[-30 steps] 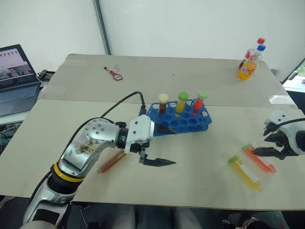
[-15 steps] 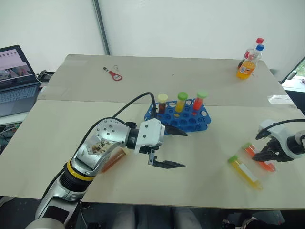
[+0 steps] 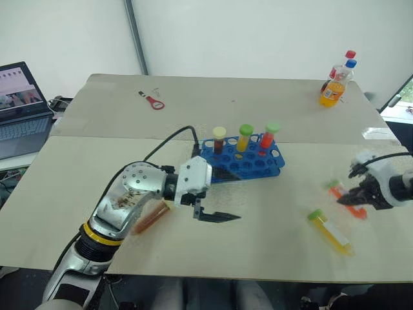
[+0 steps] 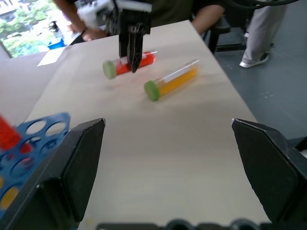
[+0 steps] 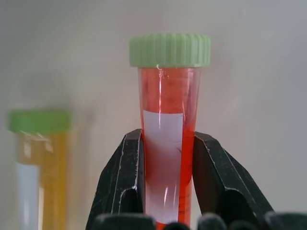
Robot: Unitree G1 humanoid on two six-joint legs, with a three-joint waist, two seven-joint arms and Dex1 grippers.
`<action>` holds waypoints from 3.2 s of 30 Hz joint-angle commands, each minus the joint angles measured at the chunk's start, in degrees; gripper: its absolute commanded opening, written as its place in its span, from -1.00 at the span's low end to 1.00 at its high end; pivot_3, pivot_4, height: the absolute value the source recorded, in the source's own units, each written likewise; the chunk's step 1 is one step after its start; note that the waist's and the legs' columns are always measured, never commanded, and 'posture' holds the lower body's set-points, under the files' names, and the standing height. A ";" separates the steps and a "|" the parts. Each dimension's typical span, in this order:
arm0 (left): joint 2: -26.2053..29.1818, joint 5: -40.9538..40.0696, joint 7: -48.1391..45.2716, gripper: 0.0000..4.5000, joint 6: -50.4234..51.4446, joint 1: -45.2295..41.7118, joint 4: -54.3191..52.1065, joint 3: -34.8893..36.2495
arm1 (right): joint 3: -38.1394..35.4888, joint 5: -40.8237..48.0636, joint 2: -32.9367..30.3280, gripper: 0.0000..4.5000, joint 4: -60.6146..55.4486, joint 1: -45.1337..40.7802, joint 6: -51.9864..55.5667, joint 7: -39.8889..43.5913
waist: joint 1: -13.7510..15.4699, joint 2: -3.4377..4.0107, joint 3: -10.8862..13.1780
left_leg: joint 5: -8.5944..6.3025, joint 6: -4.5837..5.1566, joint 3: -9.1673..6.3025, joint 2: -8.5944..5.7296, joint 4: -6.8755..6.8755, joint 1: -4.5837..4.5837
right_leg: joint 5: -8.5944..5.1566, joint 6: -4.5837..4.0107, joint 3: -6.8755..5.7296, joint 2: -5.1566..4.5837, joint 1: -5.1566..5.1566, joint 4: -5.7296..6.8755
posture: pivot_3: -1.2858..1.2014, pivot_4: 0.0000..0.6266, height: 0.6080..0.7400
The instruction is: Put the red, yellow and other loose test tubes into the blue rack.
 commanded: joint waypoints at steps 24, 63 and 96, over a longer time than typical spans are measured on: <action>3.12 -8.54 7.32 1.00 12.67 0.43 -4.87 9.73 | -11.83 -3.12 48.86 -0.56 -10.28 7.45 -44.06 -44.30 | -0.14 -0.15 0.02 | 0.03 -0.05 -0.16 -0.05 0.11 -0.05 | 0.01 0.01 -0.07 -0.01 -0.06 0.38 | 0.03 -0.52 0.82; 6.58 -1.64 2.30 1.00 1.29 5.80 -3.84 4.58 | -23.69 10.98 22.30 0.98 -38.48 30.74 -10.86 -36.18 | 0.12 -0.09 0.01 | 0.02 -0.04 -0.15 -0.03 0.03 -0.05 | 0.00 0.02 -0.05 0.03 0.09 0.00 | 0.03 -0.52 0.82; 1.55 4.34 -0.73 1.00 -7.70 6.67 -1.06 -1.31 | -8.69 16.81 -0.13 -0.57 -35.33 25.37 18.61 -24.99 | 0.29 -0.17 0.05 | 0.02 -0.03 -0.12 -0.03 -0.02 -0.08 | -0.01 0.04 -0.01 0.03 0.10 -0.15 | 0.03 -0.52 0.82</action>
